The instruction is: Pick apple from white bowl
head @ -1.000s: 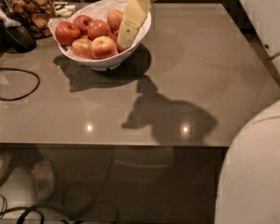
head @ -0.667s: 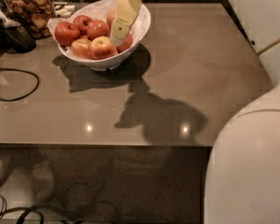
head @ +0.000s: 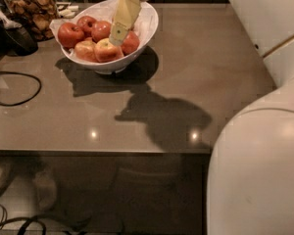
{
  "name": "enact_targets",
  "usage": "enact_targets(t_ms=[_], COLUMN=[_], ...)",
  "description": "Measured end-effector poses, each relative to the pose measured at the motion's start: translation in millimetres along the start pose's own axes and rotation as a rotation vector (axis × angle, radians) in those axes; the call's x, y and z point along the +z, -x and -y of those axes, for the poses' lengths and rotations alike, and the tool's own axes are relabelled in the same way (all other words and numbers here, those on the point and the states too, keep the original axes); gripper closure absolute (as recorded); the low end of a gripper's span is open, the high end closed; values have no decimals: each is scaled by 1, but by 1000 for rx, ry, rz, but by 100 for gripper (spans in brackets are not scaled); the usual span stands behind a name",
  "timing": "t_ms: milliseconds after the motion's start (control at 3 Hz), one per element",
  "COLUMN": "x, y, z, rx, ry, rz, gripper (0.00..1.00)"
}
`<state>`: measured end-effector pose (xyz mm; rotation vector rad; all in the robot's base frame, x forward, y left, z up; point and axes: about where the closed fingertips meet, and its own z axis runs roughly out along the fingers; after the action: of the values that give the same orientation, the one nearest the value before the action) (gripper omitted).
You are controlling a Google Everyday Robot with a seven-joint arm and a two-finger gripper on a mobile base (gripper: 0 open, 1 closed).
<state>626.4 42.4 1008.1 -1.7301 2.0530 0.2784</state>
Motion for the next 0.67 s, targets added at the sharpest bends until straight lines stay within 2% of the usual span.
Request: enact_targets(t_ms=[333, 667], x=[11, 19], y=[4, 6], z=[6, 10], rx=[9, 15], ry=[13, 26], rz=[7, 10], gripper=[24, 16])
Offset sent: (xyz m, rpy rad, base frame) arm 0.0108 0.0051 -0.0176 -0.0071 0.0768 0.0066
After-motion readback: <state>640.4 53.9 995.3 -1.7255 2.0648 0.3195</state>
